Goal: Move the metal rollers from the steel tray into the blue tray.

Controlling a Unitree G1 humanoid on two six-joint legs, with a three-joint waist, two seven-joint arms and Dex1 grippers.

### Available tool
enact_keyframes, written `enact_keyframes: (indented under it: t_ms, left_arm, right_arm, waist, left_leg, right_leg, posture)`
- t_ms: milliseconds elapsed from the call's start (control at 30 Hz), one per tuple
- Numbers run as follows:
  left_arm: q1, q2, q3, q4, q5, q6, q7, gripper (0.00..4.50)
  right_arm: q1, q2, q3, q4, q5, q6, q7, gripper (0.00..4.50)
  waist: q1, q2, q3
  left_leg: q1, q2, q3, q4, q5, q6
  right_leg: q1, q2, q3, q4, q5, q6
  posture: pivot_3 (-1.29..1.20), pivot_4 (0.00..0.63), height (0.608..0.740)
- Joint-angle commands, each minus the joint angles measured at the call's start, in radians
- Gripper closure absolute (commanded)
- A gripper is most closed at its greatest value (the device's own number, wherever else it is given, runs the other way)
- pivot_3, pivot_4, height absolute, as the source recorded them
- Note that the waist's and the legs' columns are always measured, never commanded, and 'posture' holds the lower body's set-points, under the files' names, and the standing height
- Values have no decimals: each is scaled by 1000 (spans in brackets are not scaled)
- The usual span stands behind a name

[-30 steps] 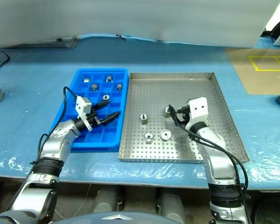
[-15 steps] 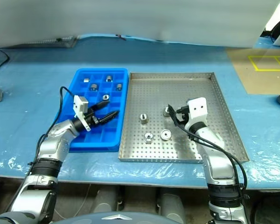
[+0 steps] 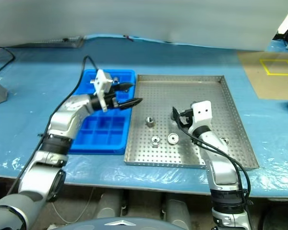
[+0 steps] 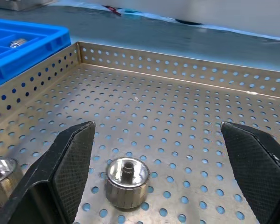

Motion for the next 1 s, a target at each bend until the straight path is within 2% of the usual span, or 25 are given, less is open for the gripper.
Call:
enact_keyframes:
  t_ms: [33,233,400,533,633,800,1000]
  left_arm:
    - [-83,-8,-100,89,92,-36,-76,0]
    - [-186,-9,-237,325,259,-238,-207,0]
    - [-255,-43,-286,497,349,-382,-269,0]
    - [-307,-104,-323,656,445,-470,-235,0]
    - [-331,-151,-338,754,503,-491,-186,0]
    - [-376,-174,-360,882,604,-462,-79,0]
    - [-416,-163,-334,923,620,-488,-102,0]
  right_arm:
    - [-7,11,-8,-20,-14,-31,-23,22]
    - [15,23,-21,-46,-23,-39,-56,22]
    - [46,23,-37,-71,-29,-46,-83,22]
    - [72,34,-27,-92,-36,-49,-107,22]
    - [93,43,-20,-110,-45,-47,-123,22]
    - [120,53,-17,-136,-59,-41,-141,22]
    - [157,53,-29,-154,-75,-42,-153,22]
  waist:
    - [-8,0,0]
    - [-29,0,0]
    - [-25,0,0]
    - [-27,0,0]
    - [-29,0,0]
    - [-45,-1,0]
    - [-54,-3,2]
  left_leg:
    - [0,0,0,0,0,0]
    - [0,0,-1,-1,1,-1]
    - [-1,-1,-1,-1,1,-1]
    - [0,-2,0,0,1,-1]
    - [0,-2,0,0,0,-1]
    - [0,-2,-1,0,0,-1]
    - [12,-2,-1,0,0,0]
  right_leg:
    - [0,1,0,0,0,1]
    - [0,2,0,0,2,4]
    - [0,1,0,-1,2,4]
    - [1,0,0,-1,3,5]
    - [1,0,0,-1,3,5]
    - [3,1,0,-1,3,5]
    - [18,0,0,-7,-3,10]
  posture:
    - [70,150,740]
    - [6,150,740]
    - [-38,150,740]
    - [-80,150,740]
    - [-104,150,740]
    - [-142,150,740]
    - [-165,150,740]
